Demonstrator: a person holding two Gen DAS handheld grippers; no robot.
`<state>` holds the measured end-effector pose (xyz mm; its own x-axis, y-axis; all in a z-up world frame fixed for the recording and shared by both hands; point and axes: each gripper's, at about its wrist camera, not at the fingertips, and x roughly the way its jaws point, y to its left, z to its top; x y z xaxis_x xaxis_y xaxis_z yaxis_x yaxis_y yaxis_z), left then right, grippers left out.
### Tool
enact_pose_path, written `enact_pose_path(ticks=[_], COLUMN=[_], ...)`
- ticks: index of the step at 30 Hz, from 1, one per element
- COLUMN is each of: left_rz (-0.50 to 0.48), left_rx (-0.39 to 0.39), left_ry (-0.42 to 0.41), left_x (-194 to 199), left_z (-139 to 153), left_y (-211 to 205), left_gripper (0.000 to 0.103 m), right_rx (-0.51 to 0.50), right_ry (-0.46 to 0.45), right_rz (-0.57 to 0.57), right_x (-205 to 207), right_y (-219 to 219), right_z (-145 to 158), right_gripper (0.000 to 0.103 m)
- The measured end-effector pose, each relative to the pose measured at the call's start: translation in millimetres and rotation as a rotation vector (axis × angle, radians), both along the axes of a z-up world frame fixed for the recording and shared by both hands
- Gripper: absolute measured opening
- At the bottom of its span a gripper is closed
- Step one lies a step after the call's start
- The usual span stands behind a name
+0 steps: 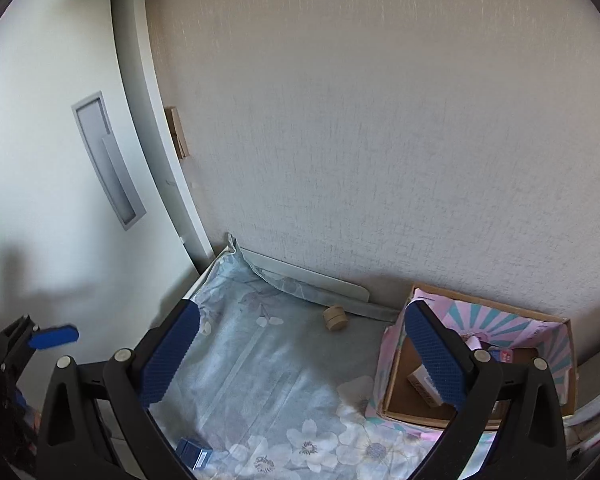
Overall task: Organize objects
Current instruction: 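Lift both tools away from the box back over the bed, then close left tool on blue box while right tool grips beige round container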
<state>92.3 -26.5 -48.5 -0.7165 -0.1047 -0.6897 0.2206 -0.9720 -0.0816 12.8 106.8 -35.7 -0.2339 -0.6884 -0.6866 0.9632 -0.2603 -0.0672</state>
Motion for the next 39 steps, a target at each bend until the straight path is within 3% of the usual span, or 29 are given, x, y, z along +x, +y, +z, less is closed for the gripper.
enact_pose_path(ticks=[11,19,26,28,39], left_rz=[-0.032,-0.073,-0.099,-0.103,-0.112], left_rx=[0.053,0.053,0.035,0.030,0.024], left_ry=[0.001,0.024,0.047,0.055,0.069], left_x=[19,33,33,30,27], left_z=[-93,-143,-167,-170,-177], left_y=[3,18,34,37,45], left_gripper=[0.096,0.090,0.086,0.080,0.072], right_rx=[0.068,0.069,0.042,0.042,0.072], right_ry=[0.056,0.109,0.124,0.122,0.099], right_rz=[-0.025,-0.038,-0.117,-0.142,-0.209], right_x=[-7,-10,-25,-31,-53], right_y=[-33,-48,-59,-64,-85], right_z=[-101,-147,-167,-170,-185], right_gripper=[0.097,0.087,0.081,0.080,0.070])
